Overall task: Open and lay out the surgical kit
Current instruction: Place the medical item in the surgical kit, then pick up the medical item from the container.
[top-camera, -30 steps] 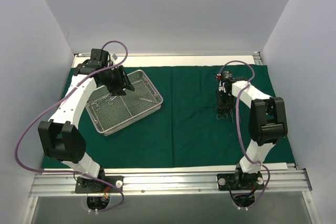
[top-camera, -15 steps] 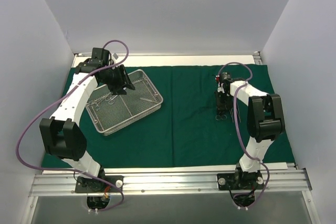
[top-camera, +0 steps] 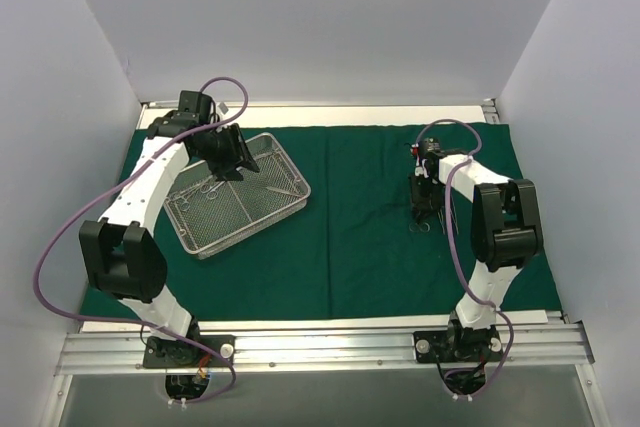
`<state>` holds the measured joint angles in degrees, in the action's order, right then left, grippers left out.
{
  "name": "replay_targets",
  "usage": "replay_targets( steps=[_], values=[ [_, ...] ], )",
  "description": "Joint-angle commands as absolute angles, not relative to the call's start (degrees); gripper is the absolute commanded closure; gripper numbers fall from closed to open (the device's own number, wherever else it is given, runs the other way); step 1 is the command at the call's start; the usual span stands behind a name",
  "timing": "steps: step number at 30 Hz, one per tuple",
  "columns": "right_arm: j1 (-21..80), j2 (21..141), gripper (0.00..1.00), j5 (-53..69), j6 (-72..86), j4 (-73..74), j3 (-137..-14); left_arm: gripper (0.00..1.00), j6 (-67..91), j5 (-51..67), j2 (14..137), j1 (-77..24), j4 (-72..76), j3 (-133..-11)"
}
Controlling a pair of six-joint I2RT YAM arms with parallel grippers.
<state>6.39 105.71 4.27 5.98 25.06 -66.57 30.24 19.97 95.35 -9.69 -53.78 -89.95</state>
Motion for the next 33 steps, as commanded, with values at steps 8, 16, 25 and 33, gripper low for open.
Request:
replay_targets(
  steps=[8,16,25,33],
  values=[
    [6.15,104.60,0.67,4.04,7.56,28.82,-68.46,0.40,27.25,15.40,98.95,-10.20,-55.89,-95.88],
    [6.59,98.71,0.59,7.99,10.98,32.87,-79.61,0.27,16.64,2.04,106.95,-10.81,-57.04,-102.73],
    [10.36,95.72,0.58,15.99,12.83,31.47,-77.62,0.33,0.11,-7.91,119.17,-10.99,-55.81,-108.10],
    [14.59,92.20,0.59,18.19,12.57,31.38,-73.48,0.32,-6.33,-3.34,125.68,-10.81,-55.10,-113.10]
  ],
)
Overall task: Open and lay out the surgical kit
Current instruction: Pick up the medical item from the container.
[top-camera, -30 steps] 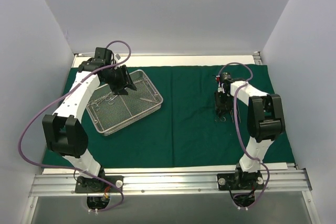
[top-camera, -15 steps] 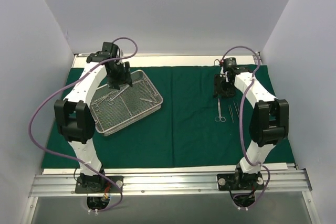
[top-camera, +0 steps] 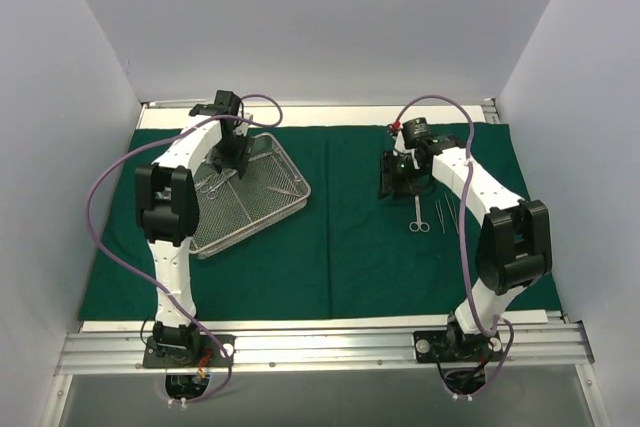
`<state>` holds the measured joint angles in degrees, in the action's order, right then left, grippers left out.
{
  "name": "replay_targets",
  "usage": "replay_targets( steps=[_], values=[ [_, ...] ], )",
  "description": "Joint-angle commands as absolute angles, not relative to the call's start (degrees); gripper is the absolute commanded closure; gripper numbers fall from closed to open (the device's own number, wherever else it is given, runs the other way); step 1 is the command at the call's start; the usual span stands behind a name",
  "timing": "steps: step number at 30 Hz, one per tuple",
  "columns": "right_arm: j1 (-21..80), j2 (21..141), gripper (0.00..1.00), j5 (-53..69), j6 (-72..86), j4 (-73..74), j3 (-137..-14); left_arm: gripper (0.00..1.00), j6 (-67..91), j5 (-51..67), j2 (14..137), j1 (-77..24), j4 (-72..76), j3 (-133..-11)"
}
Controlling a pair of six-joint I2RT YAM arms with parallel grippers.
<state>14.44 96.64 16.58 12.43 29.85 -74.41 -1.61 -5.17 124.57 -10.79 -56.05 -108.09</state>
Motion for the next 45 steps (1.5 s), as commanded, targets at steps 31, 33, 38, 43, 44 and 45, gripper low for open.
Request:
replay_targets(
  steps=[31,33,38,43,44,45],
  values=[
    [14.50,88.86,0.61,21.01,13.01,29.62,-70.14,0.41,-3.34,4.40,135.45,-8.52,-62.06,-110.24],
    [14.50,88.86,0.61,21.36,13.27,29.44,-69.79,0.51,-2.73,2.91,134.56,-8.79,-60.82,-108.64],
    [14.68,88.07,0.62,22.15,14.33,28.65,-69.34,0.71,-0.97,0.53,134.12,-8.88,-61.09,-107.84],
    [14.94,87.54,0.62,21.53,14.41,28.74,-69.26,0.79,1.75,-0.88,130.70,-8.88,-58.89,-106.26],
    [15.03,87.45,0.62,21.45,14.50,28.74,-69.17,0.82,2.11,-0.18,130.17,-8.88,-58.54,-106.09],
    [15.03,87.45,0.62,21.45,14.50,28.74,-69.17,0.85,2.46,-0.18,129.64,-8.88,-58.62,-106.35]
  ],
)
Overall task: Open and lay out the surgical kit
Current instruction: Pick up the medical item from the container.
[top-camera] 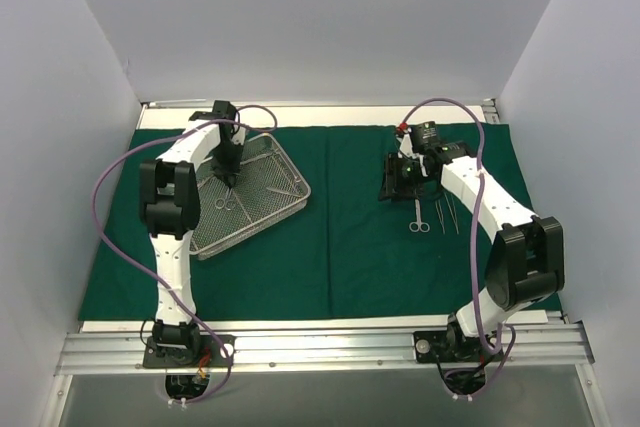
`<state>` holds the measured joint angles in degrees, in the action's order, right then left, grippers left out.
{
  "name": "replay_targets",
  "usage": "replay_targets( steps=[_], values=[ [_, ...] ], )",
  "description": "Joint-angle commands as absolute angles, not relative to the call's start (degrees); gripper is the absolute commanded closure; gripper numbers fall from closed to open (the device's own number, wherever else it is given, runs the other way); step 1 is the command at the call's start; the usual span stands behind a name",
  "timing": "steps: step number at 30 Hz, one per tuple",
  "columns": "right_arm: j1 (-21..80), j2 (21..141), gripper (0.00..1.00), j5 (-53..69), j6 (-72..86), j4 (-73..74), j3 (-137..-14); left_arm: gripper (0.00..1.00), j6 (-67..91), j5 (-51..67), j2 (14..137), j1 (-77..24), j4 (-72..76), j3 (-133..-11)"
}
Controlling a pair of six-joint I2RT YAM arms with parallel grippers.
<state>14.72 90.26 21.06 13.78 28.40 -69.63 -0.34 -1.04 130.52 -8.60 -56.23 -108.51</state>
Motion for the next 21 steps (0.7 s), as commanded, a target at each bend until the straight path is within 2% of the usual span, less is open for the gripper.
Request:
replay_targets(
  steps=[1,2,6,13,16,19,21],
  values=[
    [15.12,87.63,0.62,21.53,14.59,28.74,-69.26,0.88,2.98,-0.18,128.86,-8.88,-58.88,-106.70],
    [15.20,87.63,0.62,21.45,14.59,28.74,-69.43,0.98,3.25,-0.18,128.59,-8.88,-60.19,-107.22],
    [15.21,88.24,0.62,21.88,14.59,28.39,-71.28,0.98,4.39,0.00,126.22,-8.88,-63.45,-109.86],
    [15.21,91.14,0.61,26.80,13.54,27.07,-75.84,0.98,6.41,8.16,117.44,-8.17,-66.62,-110.13],
    [15.29,92.63,0.58,32.07,14.58,24.62,-77.87,0.98,7.99,16.15,112.18,-7.82,-65.13,-108.20],
    [15.56,94.30,0.48,39.86,17.74,20.33,-80.15,0.98,11.14,27.13,106.81,-7.91,-60.30,-104.34],
    [16.26,95.27,0.46,43.14,20.29,15.24,-81.38,0.98,14.05,34.66,104.25,-8.00,-54.96,-100.57]
  ],
)
